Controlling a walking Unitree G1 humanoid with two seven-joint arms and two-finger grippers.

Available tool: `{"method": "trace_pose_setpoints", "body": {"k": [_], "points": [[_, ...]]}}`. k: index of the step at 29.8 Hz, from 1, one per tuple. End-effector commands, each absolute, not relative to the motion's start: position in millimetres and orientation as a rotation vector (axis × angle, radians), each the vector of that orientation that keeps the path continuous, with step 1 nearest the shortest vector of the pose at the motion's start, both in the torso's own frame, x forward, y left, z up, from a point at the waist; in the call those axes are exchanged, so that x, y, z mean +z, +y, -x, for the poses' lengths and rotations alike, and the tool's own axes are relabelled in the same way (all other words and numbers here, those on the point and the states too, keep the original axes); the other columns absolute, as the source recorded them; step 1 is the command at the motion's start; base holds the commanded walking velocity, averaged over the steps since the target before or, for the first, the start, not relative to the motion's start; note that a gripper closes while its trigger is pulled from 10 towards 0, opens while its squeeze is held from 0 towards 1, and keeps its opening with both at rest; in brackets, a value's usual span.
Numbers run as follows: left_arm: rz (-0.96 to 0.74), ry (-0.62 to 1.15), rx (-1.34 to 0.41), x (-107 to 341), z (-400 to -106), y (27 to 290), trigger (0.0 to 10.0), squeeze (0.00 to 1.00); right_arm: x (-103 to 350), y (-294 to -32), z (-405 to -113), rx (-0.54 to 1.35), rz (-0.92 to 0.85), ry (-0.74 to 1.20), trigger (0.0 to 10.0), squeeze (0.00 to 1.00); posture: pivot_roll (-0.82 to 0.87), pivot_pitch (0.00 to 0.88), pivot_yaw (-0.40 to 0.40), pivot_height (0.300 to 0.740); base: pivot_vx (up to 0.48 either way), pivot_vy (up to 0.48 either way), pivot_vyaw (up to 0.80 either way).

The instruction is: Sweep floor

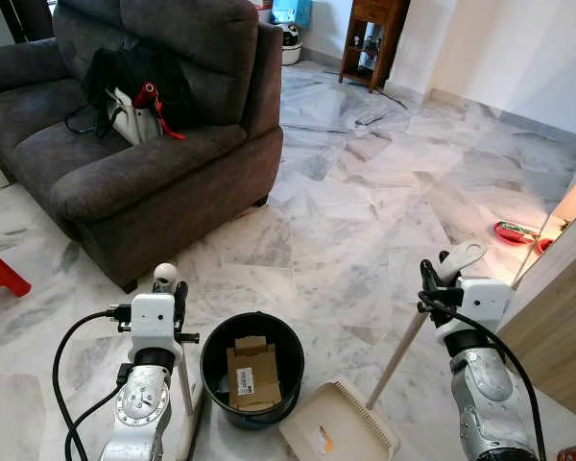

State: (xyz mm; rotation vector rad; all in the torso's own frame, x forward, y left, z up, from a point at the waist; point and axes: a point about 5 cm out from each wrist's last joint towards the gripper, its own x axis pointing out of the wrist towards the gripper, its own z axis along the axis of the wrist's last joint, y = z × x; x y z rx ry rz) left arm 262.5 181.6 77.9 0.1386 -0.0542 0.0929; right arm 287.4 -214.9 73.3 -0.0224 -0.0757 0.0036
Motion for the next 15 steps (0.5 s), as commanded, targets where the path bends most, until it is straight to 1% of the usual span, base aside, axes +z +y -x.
{"method": "trace_pose_setpoints", "body": {"k": [1, 15], "points": [[-0.141, -0.079, 0.098, 83.1, -266.3, 180.2, 10.0, 0.0, 83.3, -216.0, -293.9, -0.004, 0.012, -0.116, 10.0, 0.0, 0.0, 0.0, -0.056, 0.74, 0.0, 0.0, 0.0], [-0.14, -0.077, 0.104, 81.4, -264.2, 180.4, 10.0, 0.0, 83.4, -219.6, -293.2, -0.007, 0.024, -0.114, 10.0, 0.0, -0.01, 0.0, -0.059, 0.74, 0.0, 0.0, 0.0]]}}
